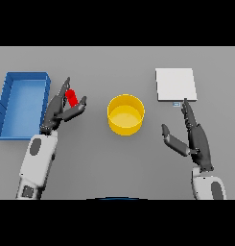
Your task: Pick up the red beaker and tilt it to pour out 1 green nut into yellow bowl. Pick up the yellow bowl and place it on the metallic measuring scale.
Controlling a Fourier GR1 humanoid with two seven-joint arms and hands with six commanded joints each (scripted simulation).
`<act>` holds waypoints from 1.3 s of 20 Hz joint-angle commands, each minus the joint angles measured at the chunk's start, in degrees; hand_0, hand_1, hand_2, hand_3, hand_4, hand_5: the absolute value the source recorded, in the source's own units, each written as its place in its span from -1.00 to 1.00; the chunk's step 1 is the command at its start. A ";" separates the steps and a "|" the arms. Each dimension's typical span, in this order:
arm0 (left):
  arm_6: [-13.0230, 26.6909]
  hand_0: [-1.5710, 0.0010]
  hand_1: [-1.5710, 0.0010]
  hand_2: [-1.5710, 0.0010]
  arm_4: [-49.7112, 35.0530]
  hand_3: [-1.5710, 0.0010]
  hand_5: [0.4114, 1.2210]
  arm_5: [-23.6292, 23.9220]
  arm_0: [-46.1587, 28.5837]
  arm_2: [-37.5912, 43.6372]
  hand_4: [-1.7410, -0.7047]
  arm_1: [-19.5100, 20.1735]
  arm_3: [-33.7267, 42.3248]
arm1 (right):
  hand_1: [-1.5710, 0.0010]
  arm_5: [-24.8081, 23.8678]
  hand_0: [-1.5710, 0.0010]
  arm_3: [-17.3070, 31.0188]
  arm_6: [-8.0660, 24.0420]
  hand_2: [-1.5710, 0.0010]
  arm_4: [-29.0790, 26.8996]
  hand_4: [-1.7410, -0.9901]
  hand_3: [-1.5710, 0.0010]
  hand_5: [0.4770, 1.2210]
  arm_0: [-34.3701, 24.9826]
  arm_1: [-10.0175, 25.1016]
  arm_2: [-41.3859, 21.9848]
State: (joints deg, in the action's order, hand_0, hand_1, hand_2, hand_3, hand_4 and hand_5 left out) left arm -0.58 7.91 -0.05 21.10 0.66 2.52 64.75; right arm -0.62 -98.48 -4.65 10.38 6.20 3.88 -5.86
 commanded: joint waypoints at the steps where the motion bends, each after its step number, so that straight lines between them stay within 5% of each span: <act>1: -0.62 1.00 1.00 1.00 0.25 1.00 -0.28 0.12 0.40 0.09 -0.18 0.04 -1.05 | 1.00 0.18 1.00 -0.48 -1.00 1.00 -0.12 0.09 1.00 -0.44 0.60 -0.19 -0.29; 9: -4.88 1.00 1.00 0.96 -0.12 0.99 -0.16 0.15 5.49 1.78 -0.32 -0.50 -8.32 | 1.00 0.09 1.00 -0.31 0.13 1.00 -0.15 0.19 1.00 -0.45 -0.42 0.49 0.33; 11: -4.80 0.68 0.65 0.61 -0.86 0.72 -0.05 1.23 5.95 2.65 -0.43 -1.68 -9.31 | 1.00 -0.40 1.00 0.18 -0.39 1.00 0.07 0.20 1.00 -0.44 -0.01 0.41 0.62; 13: -4.30 0.13 0.11 0.09 -0.31 0.10 0.33 3.38 7.49 3.41 -0.42 -1.73 -10.66 | 1.00 -0.07 1.00 -0.47 -1.08 1.00 0.05 0.21 1.00 -0.45 0.81 0.09 0.04; 16: -9.28 -0.42 -0.43 -0.44 1.77 -0.44 0.66 5.15 7.39 3.05 -0.43 -2.29 -11.86 | 1.00 0.31 1.00 0.11 -0.07 1.00 -0.24 0.20 1.00 -0.44 0.08 0.32 0.21; 20: -9.16 -0.76 -0.77 -0.77 2.10 -0.77 0.77 6.57 8.25 3.44 -0.64 -3.41 -12.01 | 1.00 0.70 1.00 0.90 -0.28 1.00 -1.00 0.17 1.00 -0.45 -1.06 0.34 0.62; 26: -9.89 -0.94 -0.94 -0.94 -0.08 -0.94 0.70 7.20 8.00 2.33 -0.90 -1.71 -8.32 | 1.00 -0.29 1.00 0.55 -1.32 1.00 1.56 0.30 1.00 -0.49 -0.63 0.09 -0.69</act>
State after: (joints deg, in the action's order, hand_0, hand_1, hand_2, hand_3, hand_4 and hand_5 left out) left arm -10.69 7.66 7.06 29.13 2.99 0.82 56.45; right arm -0.91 -97.94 -6.02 11.93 5.55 3.97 -6.55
